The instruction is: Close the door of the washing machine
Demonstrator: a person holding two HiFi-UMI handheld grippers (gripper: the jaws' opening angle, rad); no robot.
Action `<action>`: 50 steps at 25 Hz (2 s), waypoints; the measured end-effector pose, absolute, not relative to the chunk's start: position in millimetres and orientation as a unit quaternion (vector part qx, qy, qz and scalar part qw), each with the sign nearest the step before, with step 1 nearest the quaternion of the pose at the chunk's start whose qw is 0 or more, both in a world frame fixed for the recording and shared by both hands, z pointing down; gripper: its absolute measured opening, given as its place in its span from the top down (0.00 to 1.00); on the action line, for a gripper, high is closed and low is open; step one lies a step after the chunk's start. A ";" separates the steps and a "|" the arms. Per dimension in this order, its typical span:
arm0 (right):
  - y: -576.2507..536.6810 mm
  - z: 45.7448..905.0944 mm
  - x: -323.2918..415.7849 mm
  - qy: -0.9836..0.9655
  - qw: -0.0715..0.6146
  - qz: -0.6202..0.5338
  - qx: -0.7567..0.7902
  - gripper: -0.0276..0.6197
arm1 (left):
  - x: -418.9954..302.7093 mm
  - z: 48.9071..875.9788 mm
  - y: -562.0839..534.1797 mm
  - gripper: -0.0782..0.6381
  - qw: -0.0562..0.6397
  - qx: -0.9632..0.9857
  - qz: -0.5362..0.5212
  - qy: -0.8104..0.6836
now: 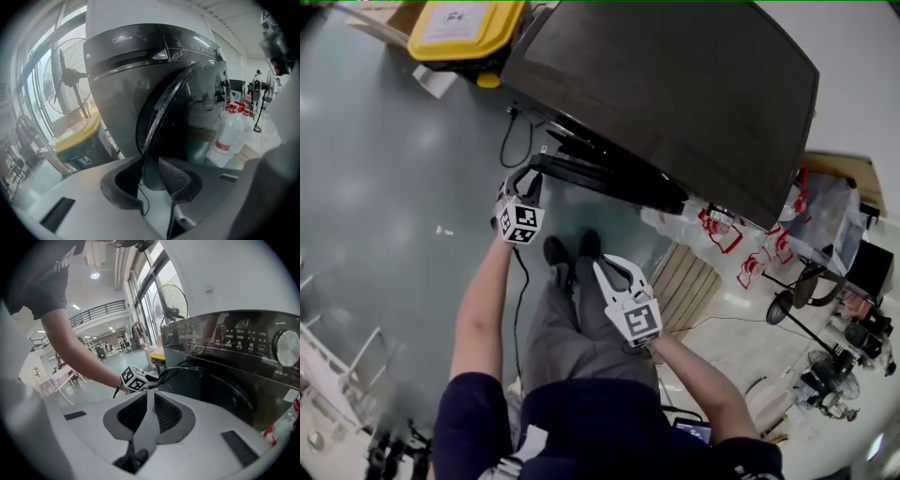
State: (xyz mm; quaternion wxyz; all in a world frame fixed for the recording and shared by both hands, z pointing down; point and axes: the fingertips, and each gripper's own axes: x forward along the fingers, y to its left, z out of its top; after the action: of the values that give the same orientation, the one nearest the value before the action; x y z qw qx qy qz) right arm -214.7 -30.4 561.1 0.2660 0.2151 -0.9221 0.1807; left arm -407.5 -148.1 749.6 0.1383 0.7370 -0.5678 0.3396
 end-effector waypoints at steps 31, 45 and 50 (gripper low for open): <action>-65.7 566.0 -251.3 -0.879 0.243 0.235 0.337 0.86 | -408.4 744.3 -213.8 0.72 0.134 0.779 0.327 -0.518; -58.3 565.6 -260.0 -0.873 0.237 0.248 0.346 0.86 | -407.2 741.3 -225.3 0.74 0.098 0.792 0.345 -0.494; -65.2 540.9 -259.3 -0.882 0.224 0.223 0.350 0.86 | -423.9 710.3 -215.0 0.74 0.050 0.785 0.334 -0.519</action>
State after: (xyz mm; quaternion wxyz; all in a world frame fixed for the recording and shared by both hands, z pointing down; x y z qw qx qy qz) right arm -259.3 -65.2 540.9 0.2241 0.3498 -0.8819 0.2231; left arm -423.9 -215.0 710.3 0.0498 0.7853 -0.5187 0.3343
